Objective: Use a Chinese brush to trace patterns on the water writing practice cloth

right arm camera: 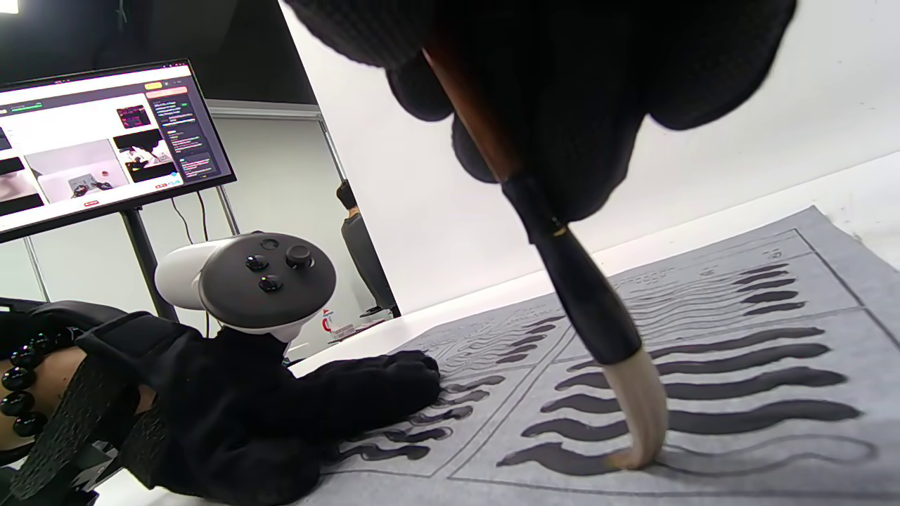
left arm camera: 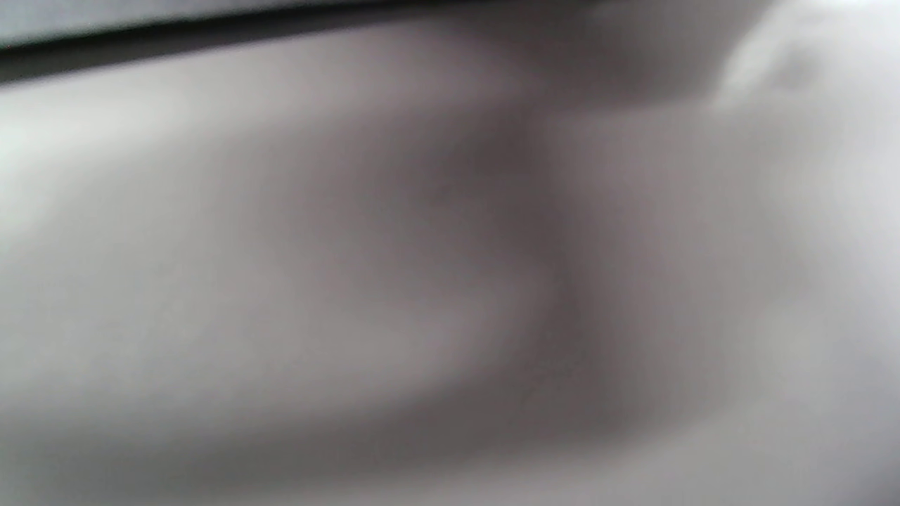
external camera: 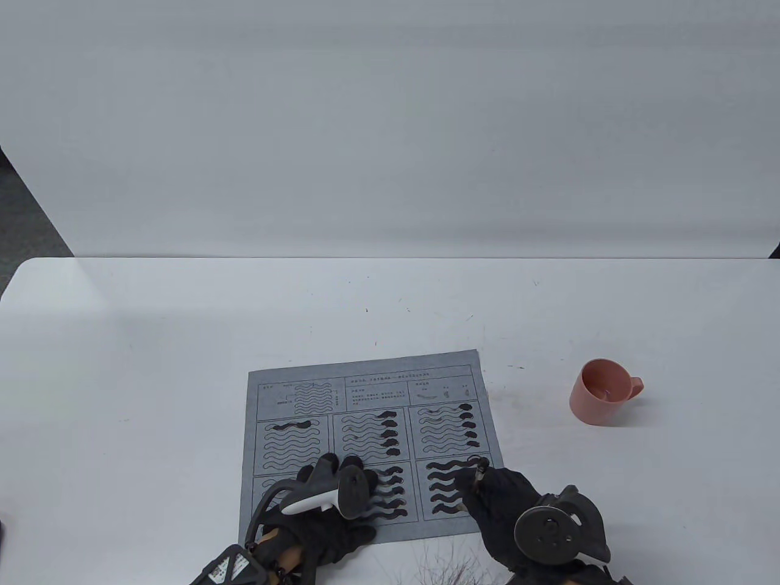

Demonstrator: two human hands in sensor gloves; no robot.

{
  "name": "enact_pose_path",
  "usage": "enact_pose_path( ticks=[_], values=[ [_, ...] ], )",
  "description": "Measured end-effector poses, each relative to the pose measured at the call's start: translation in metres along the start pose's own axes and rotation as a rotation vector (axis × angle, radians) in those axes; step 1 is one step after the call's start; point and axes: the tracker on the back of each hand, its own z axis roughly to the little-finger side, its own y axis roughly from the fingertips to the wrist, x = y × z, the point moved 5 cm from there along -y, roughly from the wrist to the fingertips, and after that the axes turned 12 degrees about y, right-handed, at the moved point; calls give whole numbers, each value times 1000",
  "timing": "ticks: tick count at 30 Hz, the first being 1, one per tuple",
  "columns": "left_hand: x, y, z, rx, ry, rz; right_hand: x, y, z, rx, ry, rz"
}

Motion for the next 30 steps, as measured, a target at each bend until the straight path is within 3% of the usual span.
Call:
enact_pose_path(
  ticks=[30],
  values=[
    [0, 0, 0, 0, 0, 0, 4, 1, 6, -45, 28, 16]
  ],
)
